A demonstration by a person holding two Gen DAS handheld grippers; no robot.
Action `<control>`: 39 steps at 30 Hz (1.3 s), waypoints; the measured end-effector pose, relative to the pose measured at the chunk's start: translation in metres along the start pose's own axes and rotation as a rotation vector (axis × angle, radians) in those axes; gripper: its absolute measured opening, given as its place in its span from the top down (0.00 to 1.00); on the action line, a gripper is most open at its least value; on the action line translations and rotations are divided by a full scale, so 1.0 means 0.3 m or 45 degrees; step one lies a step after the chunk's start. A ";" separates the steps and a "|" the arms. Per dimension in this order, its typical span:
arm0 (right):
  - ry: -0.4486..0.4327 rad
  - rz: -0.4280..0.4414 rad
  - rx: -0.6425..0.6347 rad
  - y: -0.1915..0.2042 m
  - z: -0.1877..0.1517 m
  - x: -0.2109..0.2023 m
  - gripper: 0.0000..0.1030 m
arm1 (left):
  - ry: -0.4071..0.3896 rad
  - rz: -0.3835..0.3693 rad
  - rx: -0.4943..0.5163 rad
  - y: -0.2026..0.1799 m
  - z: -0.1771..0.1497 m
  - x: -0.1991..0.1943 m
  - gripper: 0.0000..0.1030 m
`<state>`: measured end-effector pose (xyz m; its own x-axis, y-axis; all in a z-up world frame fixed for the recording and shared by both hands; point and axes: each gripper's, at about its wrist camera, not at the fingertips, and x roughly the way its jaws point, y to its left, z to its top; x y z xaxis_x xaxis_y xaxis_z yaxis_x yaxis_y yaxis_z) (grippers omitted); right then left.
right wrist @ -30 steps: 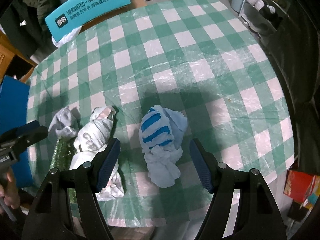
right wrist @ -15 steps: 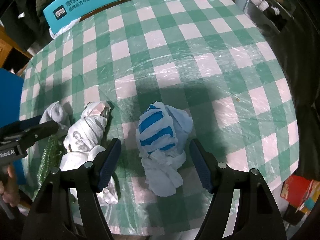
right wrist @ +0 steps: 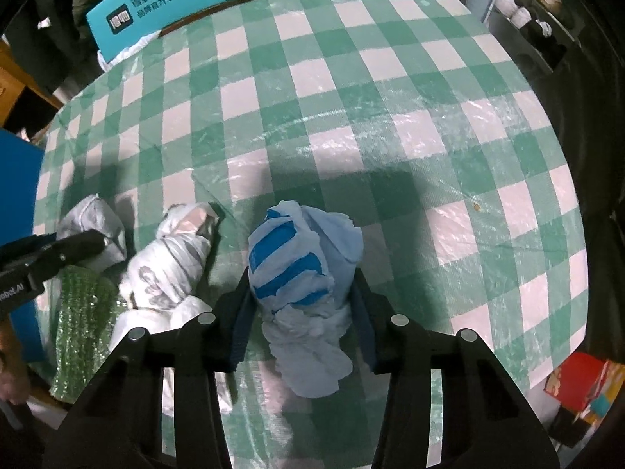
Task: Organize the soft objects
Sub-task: 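Lift both held socks and carry them toward the cardboard box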
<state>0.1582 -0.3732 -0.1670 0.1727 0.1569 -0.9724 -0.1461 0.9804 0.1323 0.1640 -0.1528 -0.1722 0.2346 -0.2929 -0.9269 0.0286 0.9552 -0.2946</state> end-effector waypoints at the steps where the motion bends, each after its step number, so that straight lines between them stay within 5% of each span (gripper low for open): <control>1: -0.006 0.003 -0.003 0.004 0.003 -0.004 0.57 | -0.011 0.006 0.000 0.004 0.001 -0.011 0.76; 39: -0.205 0.152 -0.200 0.305 0.014 -0.286 0.57 | -0.198 0.089 -0.010 0.092 -0.121 -0.342 0.76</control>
<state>0.1341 -0.2966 -0.0708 0.2962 0.2994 -0.9070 -0.3222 0.9253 0.2002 0.1056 -0.0980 -0.0938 0.3835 -0.2147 -0.8982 -0.0008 0.9725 -0.2328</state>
